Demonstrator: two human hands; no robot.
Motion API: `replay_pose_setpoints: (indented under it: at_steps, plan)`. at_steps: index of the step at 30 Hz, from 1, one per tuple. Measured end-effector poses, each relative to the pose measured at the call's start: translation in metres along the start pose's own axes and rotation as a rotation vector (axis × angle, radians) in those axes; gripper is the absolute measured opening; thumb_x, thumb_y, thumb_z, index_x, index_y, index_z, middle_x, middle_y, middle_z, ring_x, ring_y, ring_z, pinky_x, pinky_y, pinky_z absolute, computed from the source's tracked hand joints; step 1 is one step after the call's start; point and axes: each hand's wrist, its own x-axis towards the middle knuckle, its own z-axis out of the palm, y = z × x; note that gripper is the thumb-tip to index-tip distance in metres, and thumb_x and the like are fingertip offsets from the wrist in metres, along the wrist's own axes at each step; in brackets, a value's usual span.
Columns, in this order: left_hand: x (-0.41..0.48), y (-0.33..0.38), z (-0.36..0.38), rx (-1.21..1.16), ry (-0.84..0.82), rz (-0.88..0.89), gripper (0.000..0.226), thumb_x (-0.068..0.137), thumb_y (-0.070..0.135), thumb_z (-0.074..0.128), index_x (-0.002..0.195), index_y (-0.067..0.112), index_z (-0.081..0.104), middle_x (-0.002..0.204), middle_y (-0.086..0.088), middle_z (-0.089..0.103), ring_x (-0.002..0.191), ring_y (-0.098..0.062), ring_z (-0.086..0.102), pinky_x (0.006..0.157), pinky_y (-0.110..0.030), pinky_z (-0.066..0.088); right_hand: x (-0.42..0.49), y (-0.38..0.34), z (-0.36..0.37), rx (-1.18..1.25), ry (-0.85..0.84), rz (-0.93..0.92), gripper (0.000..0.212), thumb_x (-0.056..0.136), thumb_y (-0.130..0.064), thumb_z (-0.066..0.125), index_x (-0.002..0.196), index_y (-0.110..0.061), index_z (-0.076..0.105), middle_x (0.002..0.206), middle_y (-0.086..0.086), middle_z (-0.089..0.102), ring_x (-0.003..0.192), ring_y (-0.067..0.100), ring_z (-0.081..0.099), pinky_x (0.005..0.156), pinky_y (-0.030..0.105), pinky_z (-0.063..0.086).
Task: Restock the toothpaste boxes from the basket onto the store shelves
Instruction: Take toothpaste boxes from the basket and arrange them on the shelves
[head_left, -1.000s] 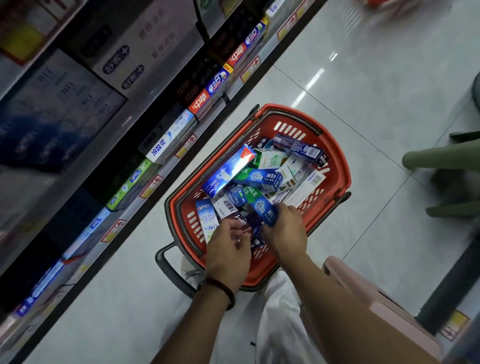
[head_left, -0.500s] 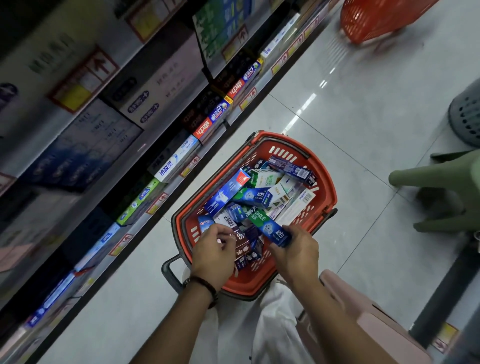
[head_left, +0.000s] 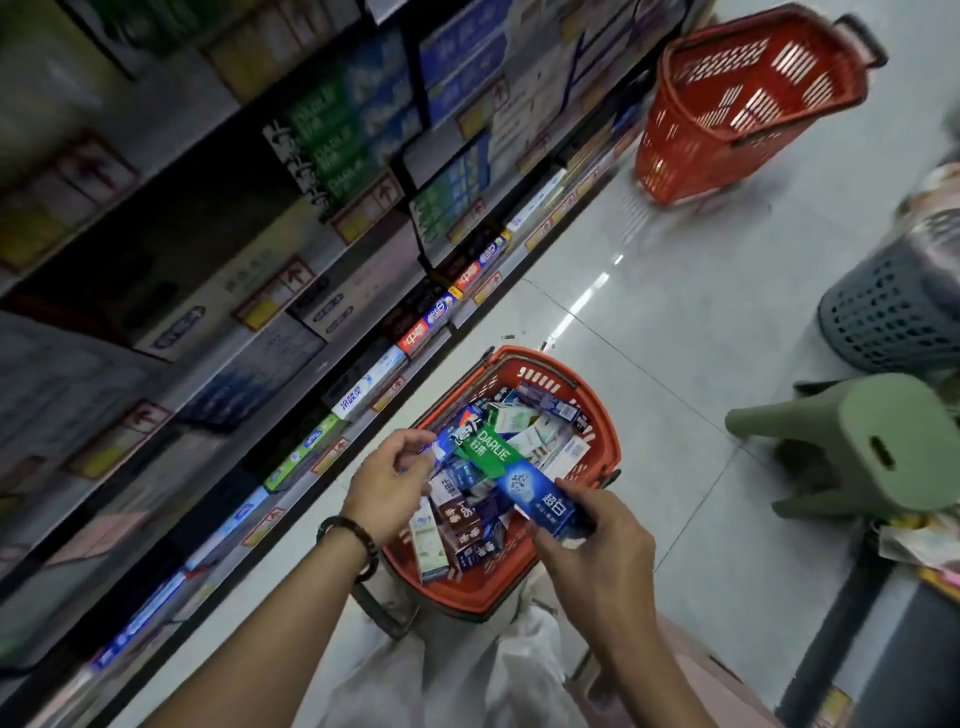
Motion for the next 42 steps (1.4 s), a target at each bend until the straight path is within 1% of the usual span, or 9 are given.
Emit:
replay_pose_setpoints:
  at_steps: [3,7,11,18,25,29,32,39,42]
  plan:
    - [-0.012,0.042,-0.016,-0.064,-0.020,0.037,0.016,0.107,0.029,0.058,0.118,0.036,0.068,0.100,-0.015,0.069,0.081,-0.020,0.078,0.069,-0.036,0.063,-0.011,-0.031,-0.037,0.038,0.006,-0.076,0.057,0.071,-0.020,0.095,0.123,-0.031,0.075,0.108,-0.016,0.072,0.093,0.000,0.068,0.082,0.019,0.059]
    - [-0.035,0.097,-0.033,-0.216,-0.035,0.020,0.019,0.107,0.031,0.058,0.123,0.034,0.068,0.115,-0.007,0.068,0.089,-0.028,0.077,0.068,-0.034,0.061,-0.022,-0.074,-0.081,0.058,0.018,-0.164,0.057,0.069,-0.020,0.095,0.121,-0.032,0.076,0.107,-0.018,0.072,0.091,0.001,0.067,0.082,0.018,0.057]
    - [-0.063,0.142,-0.047,-0.341,-0.077,0.058,0.018,0.106,0.036,0.061,0.118,0.035,0.074,0.126,-0.010,0.071,0.111,-0.028,0.073,0.085,-0.046,0.064,-0.035,-0.118,-0.121,0.100,0.016,-0.246,0.055,0.068,-0.013,0.095,0.117,-0.031,0.078,0.103,-0.019,0.073,0.088,0.001,0.067,0.077,0.007,0.050]
    - [-0.123,0.217,-0.074,-0.577,-0.088,0.105,0.017,0.106,0.014,0.058,0.111,0.008,0.073,0.098,-0.009,0.074,0.090,-0.020,0.068,0.067,-0.029,0.063,-0.045,-0.178,-0.184,0.162,-0.026,-0.342,0.054,0.070,-0.012,0.091,0.112,-0.042,0.077,0.103,-0.022,0.074,0.083,0.008,0.070,0.079,0.021,0.056]
    - [-0.175,0.265,-0.105,-0.685,-0.105,0.229,0.022,0.099,0.009,0.066,0.119,0.001,0.068,0.117,-0.029,0.071,0.095,-0.028,0.070,0.087,-0.041,0.062,-0.053,-0.216,-0.233,0.269,-0.033,-0.344,0.051,0.074,-0.015,0.093,0.117,-0.036,0.075,0.097,-0.018,0.077,0.083,0.009,0.071,0.070,0.016,0.056]
    - [-0.211,0.290,-0.115,-0.696,-0.082,0.310,0.022,0.099,0.005,0.066,0.120,0.001,0.069,0.106,-0.021,0.073,0.074,-0.018,0.074,0.066,-0.030,0.065,-0.063,-0.236,-0.263,0.336,-0.043,-0.382,0.049,0.076,-0.013,0.091,0.114,-0.037,0.074,0.104,-0.015,0.078,0.088,0.014,0.073,0.077,0.029,0.061]
    - [-0.231,0.307,-0.120,-0.708,-0.047,0.375,0.020,0.099,0.004,0.065,0.119,0.000,0.069,0.101,-0.018,0.073,0.063,-0.012,0.072,0.065,-0.027,0.064,-0.068,-0.251,-0.279,0.357,-0.044,-0.410,0.049,0.077,-0.009,0.091,0.113,-0.037,0.074,0.107,-0.015,0.079,0.093,0.015,0.076,0.085,0.038,0.063]
    - [-0.262,0.344,-0.129,-0.746,0.055,0.470,0.027,0.097,0.008,0.068,0.123,-0.002,0.069,0.115,-0.025,0.075,0.095,-0.027,0.074,0.080,-0.034,0.065,-0.073,-0.290,-0.311,0.562,0.021,-0.436,0.062,0.072,-0.002,0.095,0.119,-0.026,0.063,0.116,-0.005,0.073,0.099,0.015,0.076,0.083,0.037,0.065]
    - [-0.274,0.360,-0.132,-0.730,0.097,0.525,0.025,0.097,0.011,0.070,0.120,0.003,0.071,0.111,-0.019,0.077,0.089,-0.020,0.076,0.074,-0.028,0.065,-0.071,-0.304,-0.321,0.642,0.050,-0.455,0.060,0.071,0.002,0.095,0.116,-0.021,0.063,0.114,0.002,0.073,0.098,0.015,0.077,0.082,0.037,0.066]
